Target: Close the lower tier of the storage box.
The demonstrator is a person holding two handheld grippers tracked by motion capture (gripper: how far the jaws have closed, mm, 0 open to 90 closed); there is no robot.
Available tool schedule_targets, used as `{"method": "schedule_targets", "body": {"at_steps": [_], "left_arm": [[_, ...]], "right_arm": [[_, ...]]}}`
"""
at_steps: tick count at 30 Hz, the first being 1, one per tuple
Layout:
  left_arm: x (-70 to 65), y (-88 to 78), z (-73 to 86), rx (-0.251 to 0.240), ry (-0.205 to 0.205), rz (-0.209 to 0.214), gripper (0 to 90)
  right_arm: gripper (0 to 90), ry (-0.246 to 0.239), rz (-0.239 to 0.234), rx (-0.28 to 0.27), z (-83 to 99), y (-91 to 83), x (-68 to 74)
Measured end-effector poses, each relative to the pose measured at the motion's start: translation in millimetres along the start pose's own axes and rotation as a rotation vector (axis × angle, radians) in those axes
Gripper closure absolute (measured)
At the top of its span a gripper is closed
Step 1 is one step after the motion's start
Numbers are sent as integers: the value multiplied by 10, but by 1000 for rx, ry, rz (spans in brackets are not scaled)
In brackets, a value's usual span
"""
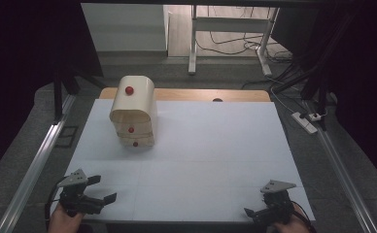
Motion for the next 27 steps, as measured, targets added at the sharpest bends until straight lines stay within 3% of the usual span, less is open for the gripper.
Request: {"method": "schedule_targets", "body": {"at_steps": [27], "left_arm": [[89, -164, 211, 25, -24, -44, 0]], "right_arm": [[0, -1, 5, 5, 2, 2, -2]]}}
Point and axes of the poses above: each handheld gripper's, and its own axes: y roughly forward along the jaws, z roughly out of its underside, x roughly to its left, the point moved 8 cm from there along y, roughly forward along the jaws, and after that the axes turned 14 degrees about -z, right-handed, at the moved point
